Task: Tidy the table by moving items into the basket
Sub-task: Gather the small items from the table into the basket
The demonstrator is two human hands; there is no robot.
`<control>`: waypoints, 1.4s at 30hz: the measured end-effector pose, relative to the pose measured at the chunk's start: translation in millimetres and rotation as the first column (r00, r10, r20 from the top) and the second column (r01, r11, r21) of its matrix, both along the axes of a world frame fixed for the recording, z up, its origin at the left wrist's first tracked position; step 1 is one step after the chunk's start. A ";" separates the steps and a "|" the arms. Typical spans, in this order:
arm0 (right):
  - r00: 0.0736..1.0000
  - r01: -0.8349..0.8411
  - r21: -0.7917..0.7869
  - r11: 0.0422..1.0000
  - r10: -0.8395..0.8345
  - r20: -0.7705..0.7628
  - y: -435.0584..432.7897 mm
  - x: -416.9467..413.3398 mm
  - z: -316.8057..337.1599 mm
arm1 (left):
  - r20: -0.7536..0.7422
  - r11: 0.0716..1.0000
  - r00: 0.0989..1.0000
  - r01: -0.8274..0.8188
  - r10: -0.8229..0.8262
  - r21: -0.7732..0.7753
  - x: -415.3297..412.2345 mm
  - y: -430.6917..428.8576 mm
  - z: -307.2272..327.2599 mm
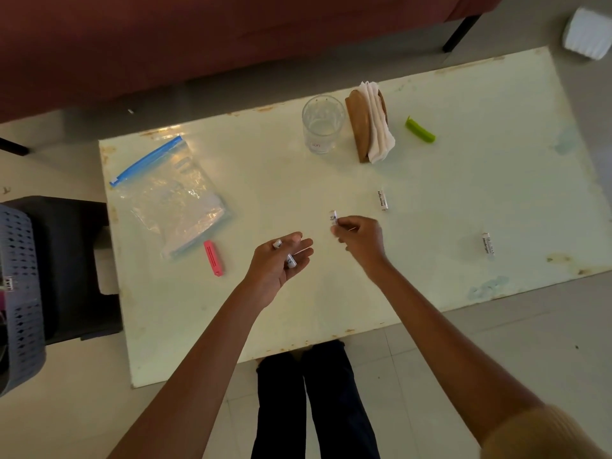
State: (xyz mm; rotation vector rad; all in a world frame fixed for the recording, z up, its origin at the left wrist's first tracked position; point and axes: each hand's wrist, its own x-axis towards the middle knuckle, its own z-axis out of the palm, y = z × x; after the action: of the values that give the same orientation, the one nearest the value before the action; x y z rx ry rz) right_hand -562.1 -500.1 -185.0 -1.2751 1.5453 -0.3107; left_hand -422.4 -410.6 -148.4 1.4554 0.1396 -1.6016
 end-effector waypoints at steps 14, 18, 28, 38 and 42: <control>0.916 -0.379 -0.087 0.921 0.387 0.109 71.6 1.6 169.6 | -0.396 0.981 0.916 -0.013 -0.067 -0.195 -11.9 40.8 112.4; 0.809 -0.563 -0.099 0.821 0.572 0.135 83.7 -1.9 222.4 | -0.396 0.968 0.914 -0.018 -0.086 -0.251 -15.0 71.5 162.5; 0.661 -0.714 -0.214 0.667 0.742 0.109 131.6 32.7 307.9 | -0.050 0.891 0.913 0.381 -0.404 -0.245 11.7 156.9 254.6; 0.265 -0.951 -0.157 0.267 0.964 0.036 256.6 162.9 324.7 | 0.090 0.823 0.854 0.519 -0.513 -0.230 116.3 297.3 268.4; 0.196 -0.961 -0.188 0.204 0.979 0.063 326.3 212.8 325.1 | 0.087 0.799 0.826 0.562 -0.557 -0.213 167.0 367.2 274.4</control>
State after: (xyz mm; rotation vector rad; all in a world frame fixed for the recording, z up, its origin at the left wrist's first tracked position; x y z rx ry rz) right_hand -349.3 -173.8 140.1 -2.0071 0.2688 0.3661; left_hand -255.3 -43.5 126.0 1.3986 -0.5284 -1.9921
